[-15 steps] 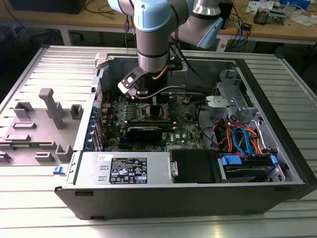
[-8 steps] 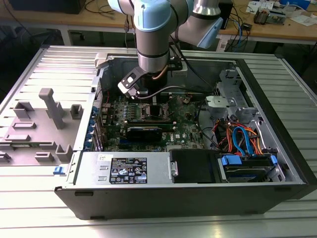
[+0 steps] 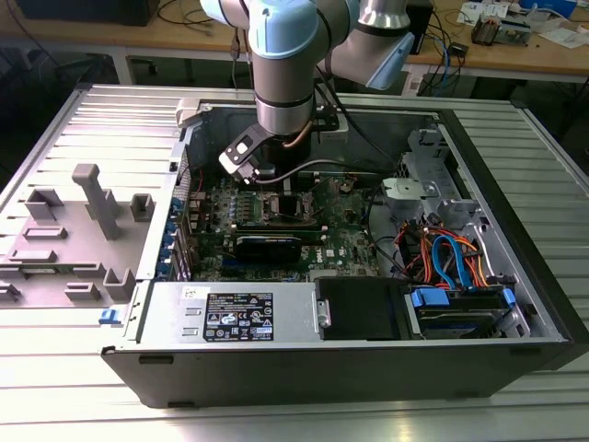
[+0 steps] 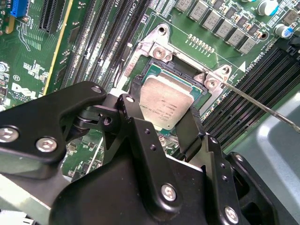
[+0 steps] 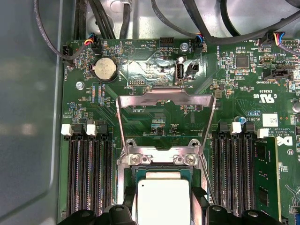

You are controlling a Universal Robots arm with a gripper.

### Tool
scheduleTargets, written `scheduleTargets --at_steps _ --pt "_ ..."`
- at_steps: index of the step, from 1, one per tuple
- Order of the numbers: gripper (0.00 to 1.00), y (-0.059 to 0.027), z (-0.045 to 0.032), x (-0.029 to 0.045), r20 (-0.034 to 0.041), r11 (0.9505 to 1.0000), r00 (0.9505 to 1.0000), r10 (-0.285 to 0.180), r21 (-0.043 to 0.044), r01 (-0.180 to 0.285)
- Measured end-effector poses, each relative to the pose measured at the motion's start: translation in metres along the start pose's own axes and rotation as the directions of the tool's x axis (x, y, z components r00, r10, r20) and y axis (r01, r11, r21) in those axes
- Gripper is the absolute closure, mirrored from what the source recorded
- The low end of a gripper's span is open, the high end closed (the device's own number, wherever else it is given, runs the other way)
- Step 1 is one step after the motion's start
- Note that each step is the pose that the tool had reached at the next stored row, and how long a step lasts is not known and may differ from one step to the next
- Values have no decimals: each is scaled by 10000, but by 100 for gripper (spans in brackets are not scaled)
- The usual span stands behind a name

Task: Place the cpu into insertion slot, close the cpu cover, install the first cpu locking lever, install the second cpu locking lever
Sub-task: 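Place the cpu into insertion slot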

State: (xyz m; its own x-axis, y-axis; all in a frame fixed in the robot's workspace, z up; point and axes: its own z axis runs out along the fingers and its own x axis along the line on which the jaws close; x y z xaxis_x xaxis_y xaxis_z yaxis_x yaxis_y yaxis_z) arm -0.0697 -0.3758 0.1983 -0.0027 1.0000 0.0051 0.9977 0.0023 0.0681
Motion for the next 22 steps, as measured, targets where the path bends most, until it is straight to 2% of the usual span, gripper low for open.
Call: scheduleTargets --at_steps 22 --pt "46 0 7 0 0 10000 10000 0 -1 0"
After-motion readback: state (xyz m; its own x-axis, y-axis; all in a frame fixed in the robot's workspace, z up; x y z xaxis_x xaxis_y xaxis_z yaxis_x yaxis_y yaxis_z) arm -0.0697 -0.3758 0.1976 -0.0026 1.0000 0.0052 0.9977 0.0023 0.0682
